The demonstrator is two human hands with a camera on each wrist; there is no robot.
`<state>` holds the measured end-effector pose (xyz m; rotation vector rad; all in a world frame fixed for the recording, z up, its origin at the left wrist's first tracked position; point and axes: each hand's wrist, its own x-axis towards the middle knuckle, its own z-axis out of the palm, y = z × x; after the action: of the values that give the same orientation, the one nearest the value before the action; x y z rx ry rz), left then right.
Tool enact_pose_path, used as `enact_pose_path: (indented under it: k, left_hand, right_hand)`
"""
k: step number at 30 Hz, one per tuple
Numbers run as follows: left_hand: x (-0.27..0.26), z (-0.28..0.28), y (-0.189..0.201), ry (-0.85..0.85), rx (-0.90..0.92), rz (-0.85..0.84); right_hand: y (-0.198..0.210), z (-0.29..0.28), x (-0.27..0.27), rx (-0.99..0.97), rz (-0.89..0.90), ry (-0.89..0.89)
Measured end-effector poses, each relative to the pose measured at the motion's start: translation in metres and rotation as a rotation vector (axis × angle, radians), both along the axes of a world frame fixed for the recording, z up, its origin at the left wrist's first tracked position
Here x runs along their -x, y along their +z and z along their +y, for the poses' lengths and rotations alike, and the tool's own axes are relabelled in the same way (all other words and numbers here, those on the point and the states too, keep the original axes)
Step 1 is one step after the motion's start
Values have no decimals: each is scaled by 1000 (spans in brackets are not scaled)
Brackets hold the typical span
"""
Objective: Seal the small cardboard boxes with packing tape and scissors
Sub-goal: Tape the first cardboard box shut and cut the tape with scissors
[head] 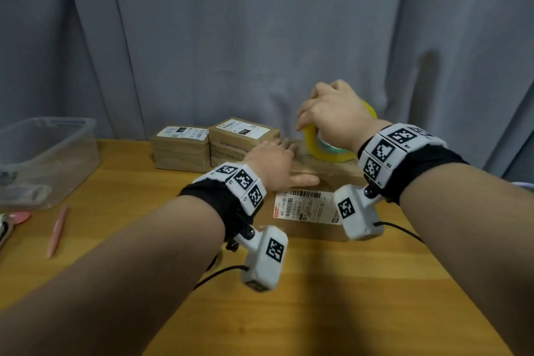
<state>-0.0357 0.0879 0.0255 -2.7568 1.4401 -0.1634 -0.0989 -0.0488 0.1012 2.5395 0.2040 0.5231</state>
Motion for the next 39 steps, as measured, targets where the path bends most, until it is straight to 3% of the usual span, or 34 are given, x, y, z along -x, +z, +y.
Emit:
enact_pose_path:
  k: [5,8,13,17,21,27,34,39]
  left_hand:
    - [-9,5,1,-18,-50,9]
    - [-17,17,5,-40,-24,55]
    - [-33,45,8,-16,-40,70]
    - [-27,35,7,19,-57,53]
    - [-17,28,-2,-62,19,108]
    - [-26,49,-5,13,63,113]
    - [-20,50,-3,12,73,112]
    - [-24,46,-1,46,27,128]
  right_hand:
    - [9,-9,-1,-12,-10,-47]
    - [15,-21,3,-190,-67,-146]
    - [5,-16,1,-413,-34,-26]
    - [3,-12,3,-512,-51,6]
    - [5,-1,3,-474,-49,-33]
    - [10,6,7,-421,-12,-62]
    - [54,29,25,19,63,-21]
    - [35,10,48,117,253,-217]
